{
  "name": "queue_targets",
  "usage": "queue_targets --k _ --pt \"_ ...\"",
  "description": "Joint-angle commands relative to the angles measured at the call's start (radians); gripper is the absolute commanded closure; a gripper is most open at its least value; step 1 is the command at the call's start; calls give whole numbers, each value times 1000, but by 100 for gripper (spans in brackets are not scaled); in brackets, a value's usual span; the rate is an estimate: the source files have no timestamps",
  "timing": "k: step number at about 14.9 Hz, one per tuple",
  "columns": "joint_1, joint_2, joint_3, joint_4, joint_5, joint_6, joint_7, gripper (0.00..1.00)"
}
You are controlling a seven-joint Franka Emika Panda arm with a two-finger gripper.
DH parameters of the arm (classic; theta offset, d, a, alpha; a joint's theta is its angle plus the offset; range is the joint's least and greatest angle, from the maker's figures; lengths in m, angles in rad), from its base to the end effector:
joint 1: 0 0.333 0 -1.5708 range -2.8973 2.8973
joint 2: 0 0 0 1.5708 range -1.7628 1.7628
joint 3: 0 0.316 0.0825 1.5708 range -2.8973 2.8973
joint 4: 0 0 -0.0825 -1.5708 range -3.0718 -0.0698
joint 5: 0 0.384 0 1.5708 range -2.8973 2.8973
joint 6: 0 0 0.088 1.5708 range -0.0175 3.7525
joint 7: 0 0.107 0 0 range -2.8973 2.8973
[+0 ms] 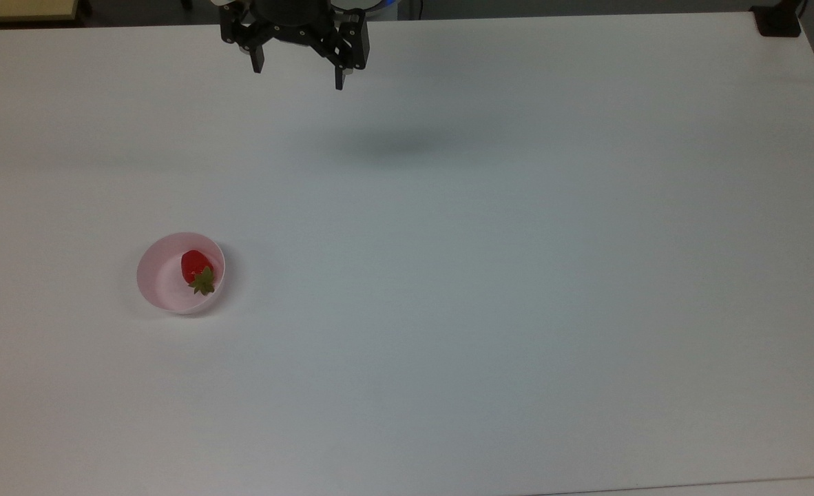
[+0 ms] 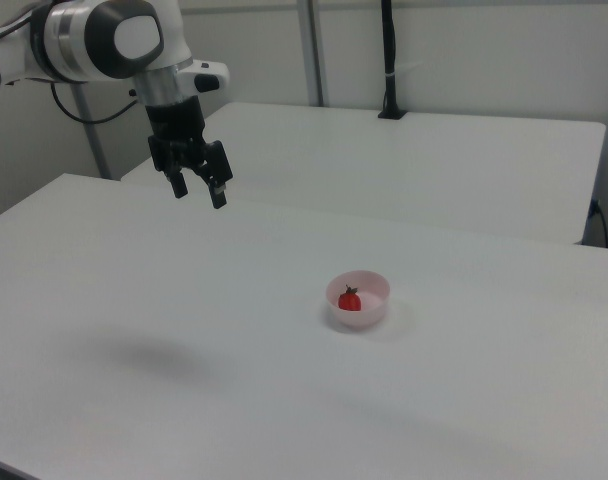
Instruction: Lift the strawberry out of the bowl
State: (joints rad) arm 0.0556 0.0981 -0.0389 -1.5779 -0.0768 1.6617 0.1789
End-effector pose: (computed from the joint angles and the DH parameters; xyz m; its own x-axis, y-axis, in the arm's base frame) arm 0.5901 0.0033 0.5732 0.9881 -0.1539 0.0000 -0.1534 -0.9848 0.0814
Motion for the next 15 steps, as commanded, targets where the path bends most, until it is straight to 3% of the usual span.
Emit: queue_targets --k 1,8,15 --pt "-16 -21 14 -20 11 -14 -1 0" --pt "-19 -20 14 -19 11 -13 -4 0" --pt "-42 31 5 -13 12 56 -153 0"
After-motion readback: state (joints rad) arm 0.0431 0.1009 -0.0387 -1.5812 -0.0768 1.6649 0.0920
